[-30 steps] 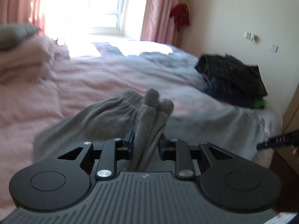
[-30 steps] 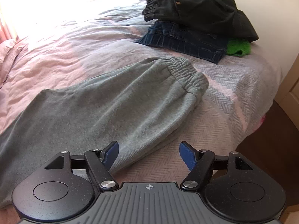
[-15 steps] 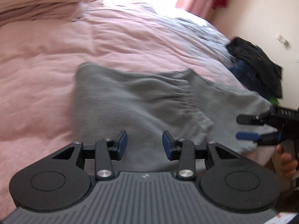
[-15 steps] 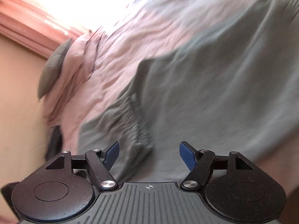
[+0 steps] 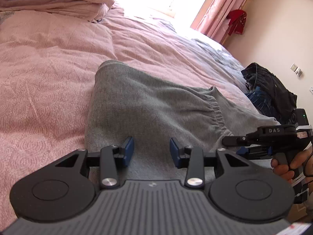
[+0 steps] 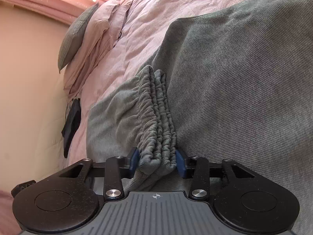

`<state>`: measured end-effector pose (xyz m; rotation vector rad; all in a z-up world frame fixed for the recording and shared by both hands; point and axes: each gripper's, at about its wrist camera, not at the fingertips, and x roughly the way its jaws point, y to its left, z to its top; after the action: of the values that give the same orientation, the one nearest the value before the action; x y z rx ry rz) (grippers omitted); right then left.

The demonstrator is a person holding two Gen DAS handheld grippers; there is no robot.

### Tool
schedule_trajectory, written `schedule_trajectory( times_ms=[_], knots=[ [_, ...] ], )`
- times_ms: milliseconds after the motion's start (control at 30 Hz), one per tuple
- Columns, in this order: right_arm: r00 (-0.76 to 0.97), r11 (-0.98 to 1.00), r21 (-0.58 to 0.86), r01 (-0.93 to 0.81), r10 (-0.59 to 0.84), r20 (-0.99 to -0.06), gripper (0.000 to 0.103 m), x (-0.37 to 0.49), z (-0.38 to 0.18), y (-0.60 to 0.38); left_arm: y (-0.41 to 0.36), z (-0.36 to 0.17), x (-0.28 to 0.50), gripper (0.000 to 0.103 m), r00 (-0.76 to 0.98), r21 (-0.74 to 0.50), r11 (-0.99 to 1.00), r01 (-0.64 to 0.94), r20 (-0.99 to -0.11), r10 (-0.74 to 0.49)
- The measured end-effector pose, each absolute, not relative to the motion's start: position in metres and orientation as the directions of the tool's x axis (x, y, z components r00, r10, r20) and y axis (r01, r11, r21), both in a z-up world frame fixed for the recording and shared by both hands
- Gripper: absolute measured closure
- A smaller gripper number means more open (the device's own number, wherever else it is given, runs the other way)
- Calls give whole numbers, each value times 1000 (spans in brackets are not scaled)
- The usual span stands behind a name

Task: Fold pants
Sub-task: 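Fold the cuffs toward the waistband with the left gripper while the right gripper grasps the cuffs, then lower the cuffs onto the waistband and open the right gripper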

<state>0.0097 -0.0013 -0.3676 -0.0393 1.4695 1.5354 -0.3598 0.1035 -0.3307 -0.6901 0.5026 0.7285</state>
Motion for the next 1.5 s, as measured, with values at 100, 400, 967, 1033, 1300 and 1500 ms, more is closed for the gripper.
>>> schedule_trajectory(
  times_ms=[100,400,967,1033,1300,1500],
  knots=[
    [-525,150,741,-655,615,-589,74,8,-368,-7,101,-335,-362,68,664,-386,562,-731,-590,459],
    [-354,82,619,-781,759,-546,78,-14,-316,-63,85,-311,-336,69,618,-264,595,-759,-581,530],
    [-120,194,366,-910,722,-682,68,-28,-323,-70,94,-312,-334,78,540,-200,574,-794,-666,515],
    [-16,202,290,-936,794,-608,68,-34,-304,-72,101,-303,-331,78,523,-161,570,-806,-645,558],
    [61,107,48,-993,819,-571,96,-61,-323,-8,172,-321,-289,78,489,-176,508,-843,-644,588],
    [82,105,1,-994,778,-623,96,-56,-343,-5,184,-344,-295,80,455,-216,444,-870,-700,550]
  ],
)
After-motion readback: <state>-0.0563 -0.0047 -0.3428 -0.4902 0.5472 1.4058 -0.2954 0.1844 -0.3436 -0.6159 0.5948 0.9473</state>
